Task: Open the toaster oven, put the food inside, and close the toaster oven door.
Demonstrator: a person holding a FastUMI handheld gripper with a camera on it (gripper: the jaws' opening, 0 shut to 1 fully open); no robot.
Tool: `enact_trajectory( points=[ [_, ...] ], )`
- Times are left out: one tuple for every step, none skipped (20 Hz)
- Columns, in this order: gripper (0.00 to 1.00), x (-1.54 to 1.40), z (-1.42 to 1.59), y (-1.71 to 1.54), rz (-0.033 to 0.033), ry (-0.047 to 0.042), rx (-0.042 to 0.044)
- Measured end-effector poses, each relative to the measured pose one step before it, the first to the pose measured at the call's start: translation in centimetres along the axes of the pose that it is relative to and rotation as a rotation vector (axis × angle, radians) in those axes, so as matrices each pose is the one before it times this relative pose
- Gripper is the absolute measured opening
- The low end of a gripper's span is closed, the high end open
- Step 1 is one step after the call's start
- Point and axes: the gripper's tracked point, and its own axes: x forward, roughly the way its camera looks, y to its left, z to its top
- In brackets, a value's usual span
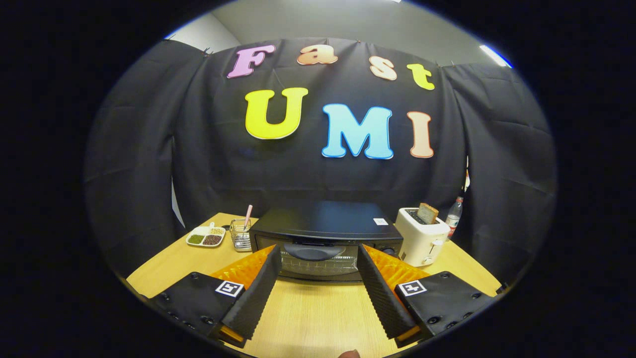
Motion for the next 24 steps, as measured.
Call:
enact_trajectory(
  points=[
    [0.97,-1.439,0.580,-0.811,-0.00738,-0.01906,-0.00834],
    [0.97,-1.290,0.481,-0.899,-0.00944,-0.01866,-0.00767],
    [0.97,-1.210,0.699,-0.826,-0.00358,-0.02262,-0.00838],
    [0.97,-1.138,0.557,-0.892,-0.00978,-0.01752,-0.01165],
    [0.97,-1.012,0.502,-1.037,-0.01273,-0.01393,-0.01250],
    [0.97,-0.913,0.413,-1.033,-0.00949,-0.01415,-0.00896],
    [0.97,-0.855,0.405,-0.981,-0.00988,-0.00924,-0.00285],
    [0.97,-0.639,0.114,-1.028,-0.00710,-0.00912,0.00082],
    [0.97,-0.697,0.344,-0.985,-0.01281,-0.00758,0.00271],
    [0.97,-0.574,0.195,-1.177,-0.01170,-0.00754,0.00158],
    [0.99,-0.486,0.197,-1.133,-0.01036,-0.00716,0.00425],
    [0.99,-0.418,0.212,-1.070,-0.00765,-0.00633,0.00602],
    [0.99,-0.363,0.184,-1.110,-0.00755,-0.00771,0.00609],
    [0.99,-0.282,0.236,-1.140,-0.00491,-0.00929,0.00213],
    [0.99,-0.425,0.244,-1.032,-0.00585,-0.00559,-0.00099],
    [0.99,-0.314,0.002,-1.139,-0.00209,-0.00505,-0.00720],
    [0.99,-0.272,0.083,-0.998,-0.00152,-0.00490,-0.00777],
    [0.99,-0.281,0.186,-1.071,-0.00381,-0.00985,-0.00329],
    [0.99,-0.161,0.097,-1.077,-0.00545,-0.00435,0.00168],
    [0.99,-0.069,-0.160,-0.856,-0.00278,0.00034,0.00890],
    [0.99,-0.083,-0.192,-0.773,-0.00148,0.00368,0.01009],
    [0.98,0.059,-0.219,-0.769,-0.00350,0.00286,0.00782],
    [0.98,0.009,-0.183,-0.787,-0.00683,0.00503,0.00824],
    [0.99,-0.039,-0.247,-0.550,0.00008,0.00387,0.00991]
  ],
)
